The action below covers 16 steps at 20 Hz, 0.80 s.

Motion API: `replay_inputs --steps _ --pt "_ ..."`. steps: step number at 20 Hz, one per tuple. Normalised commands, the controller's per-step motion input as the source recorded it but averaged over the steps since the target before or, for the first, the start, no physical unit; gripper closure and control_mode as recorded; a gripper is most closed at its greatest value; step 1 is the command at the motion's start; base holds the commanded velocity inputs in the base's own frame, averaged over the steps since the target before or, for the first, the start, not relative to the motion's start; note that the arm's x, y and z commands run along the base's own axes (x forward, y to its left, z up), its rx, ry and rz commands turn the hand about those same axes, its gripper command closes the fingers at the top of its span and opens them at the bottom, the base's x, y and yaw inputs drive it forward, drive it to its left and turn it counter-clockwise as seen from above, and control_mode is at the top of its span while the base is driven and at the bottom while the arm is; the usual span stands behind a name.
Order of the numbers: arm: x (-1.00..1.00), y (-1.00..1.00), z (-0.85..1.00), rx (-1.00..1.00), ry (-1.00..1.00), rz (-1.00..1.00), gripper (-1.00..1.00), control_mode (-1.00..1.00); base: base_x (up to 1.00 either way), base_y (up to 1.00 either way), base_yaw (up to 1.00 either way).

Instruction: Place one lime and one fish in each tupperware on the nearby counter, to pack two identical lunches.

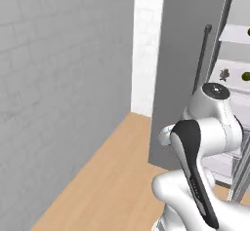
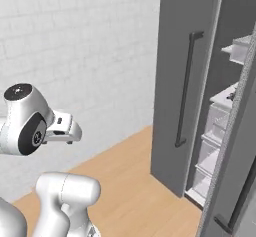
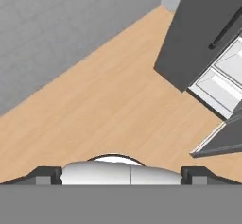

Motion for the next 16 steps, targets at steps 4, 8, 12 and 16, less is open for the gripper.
replay_inputs --steps 4,8,12,16 --pt "0.00 0.00 0.00 0.00 0.00 0.00 -1.00 1.00 0.52 0.29 -0.84" --pt "0.00 0.00 0.00 0.00 0.00 0.00 -1.00 1.00 0.38 0.21 -0.87" --pt "0.00 0.00 0.00 0.00 0.00 0.00 -1.00 1.00 0.42 0.28 -0.81" --pt "0.00 0.00 0.00 0.00 0.00 0.00 -1.00 1.00 0.41 0.59 -0.68"
